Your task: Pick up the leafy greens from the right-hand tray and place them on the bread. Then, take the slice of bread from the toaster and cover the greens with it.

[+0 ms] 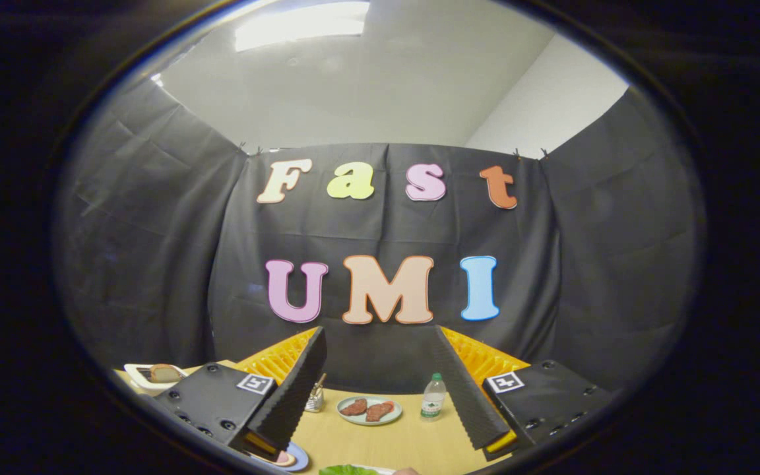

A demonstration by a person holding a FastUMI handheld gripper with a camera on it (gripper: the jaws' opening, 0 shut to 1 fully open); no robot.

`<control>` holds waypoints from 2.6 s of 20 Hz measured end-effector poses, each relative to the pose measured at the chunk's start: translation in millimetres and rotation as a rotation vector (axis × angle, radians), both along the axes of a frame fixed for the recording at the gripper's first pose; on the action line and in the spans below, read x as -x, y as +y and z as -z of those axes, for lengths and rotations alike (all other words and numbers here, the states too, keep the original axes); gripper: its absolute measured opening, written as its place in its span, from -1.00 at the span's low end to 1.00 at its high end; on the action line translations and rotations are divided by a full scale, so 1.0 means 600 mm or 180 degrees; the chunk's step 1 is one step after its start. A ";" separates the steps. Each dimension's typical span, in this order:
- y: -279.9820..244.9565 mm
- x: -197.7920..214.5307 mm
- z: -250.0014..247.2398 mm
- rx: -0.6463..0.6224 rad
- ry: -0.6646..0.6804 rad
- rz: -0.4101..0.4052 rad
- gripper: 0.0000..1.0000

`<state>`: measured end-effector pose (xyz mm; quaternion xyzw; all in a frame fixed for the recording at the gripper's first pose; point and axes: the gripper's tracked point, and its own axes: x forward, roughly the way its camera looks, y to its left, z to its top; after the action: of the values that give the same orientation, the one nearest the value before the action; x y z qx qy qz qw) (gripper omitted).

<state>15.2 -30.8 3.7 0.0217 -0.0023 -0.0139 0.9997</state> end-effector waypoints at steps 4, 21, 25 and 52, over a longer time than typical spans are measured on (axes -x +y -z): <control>-0.001 0.002 0.006 0.0081 0.0008 -0.0014 1.00; 0.079 -0.021 0.202 0.0471 0.0953 -0.1309 1.00; 0.085 -0.013 0.270 0.0691 0.1229 -0.1621 0.99; 0.111 0.103 0.692 0.1166 0.2920 -0.2868 0.98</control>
<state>-46.6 35.9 -411.6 -0.1577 0.4301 0.3978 0.7949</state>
